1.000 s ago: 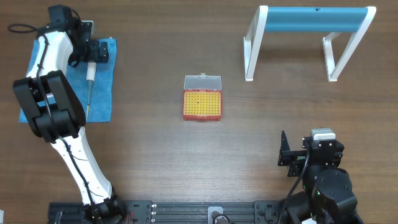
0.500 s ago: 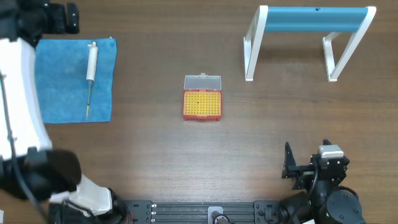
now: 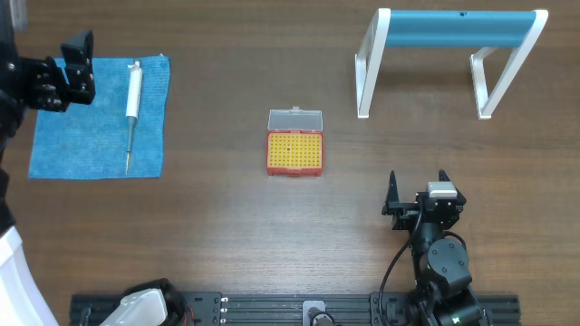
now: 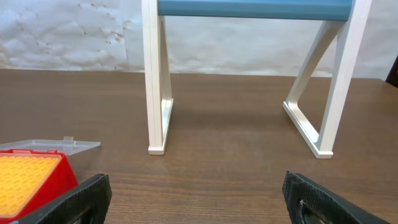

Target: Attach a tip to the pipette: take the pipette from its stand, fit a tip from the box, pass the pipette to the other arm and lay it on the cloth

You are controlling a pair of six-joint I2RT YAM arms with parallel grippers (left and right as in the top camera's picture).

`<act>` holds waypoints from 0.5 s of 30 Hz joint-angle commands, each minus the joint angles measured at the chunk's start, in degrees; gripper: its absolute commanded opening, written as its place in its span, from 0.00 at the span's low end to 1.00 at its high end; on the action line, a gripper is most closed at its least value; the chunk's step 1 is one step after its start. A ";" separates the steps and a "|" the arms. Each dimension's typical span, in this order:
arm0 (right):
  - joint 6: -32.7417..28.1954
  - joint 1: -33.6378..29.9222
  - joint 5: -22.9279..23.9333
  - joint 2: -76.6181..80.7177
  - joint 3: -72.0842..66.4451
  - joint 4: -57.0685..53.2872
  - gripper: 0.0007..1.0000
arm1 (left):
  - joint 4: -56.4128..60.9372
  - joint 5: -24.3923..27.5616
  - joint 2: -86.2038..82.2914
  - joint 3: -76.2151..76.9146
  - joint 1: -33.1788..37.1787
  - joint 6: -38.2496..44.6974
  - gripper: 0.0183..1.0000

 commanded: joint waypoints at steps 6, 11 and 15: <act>-0.63 0.17 1.51 0.11 -0.48 0.26 0.91 | -0.11 0.98 2.36 0.57 0.13 -0.04 1.00; -0.63 0.17 1.53 0.11 -0.48 0.26 0.91 | -1.95 0.98 1.40 0.57 0.13 -0.02 1.00; -0.61 0.17 1.53 0.11 -0.48 0.26 0.91 | -2.84 0.98 -3.93 -1.29 0.13 -0.02 1.00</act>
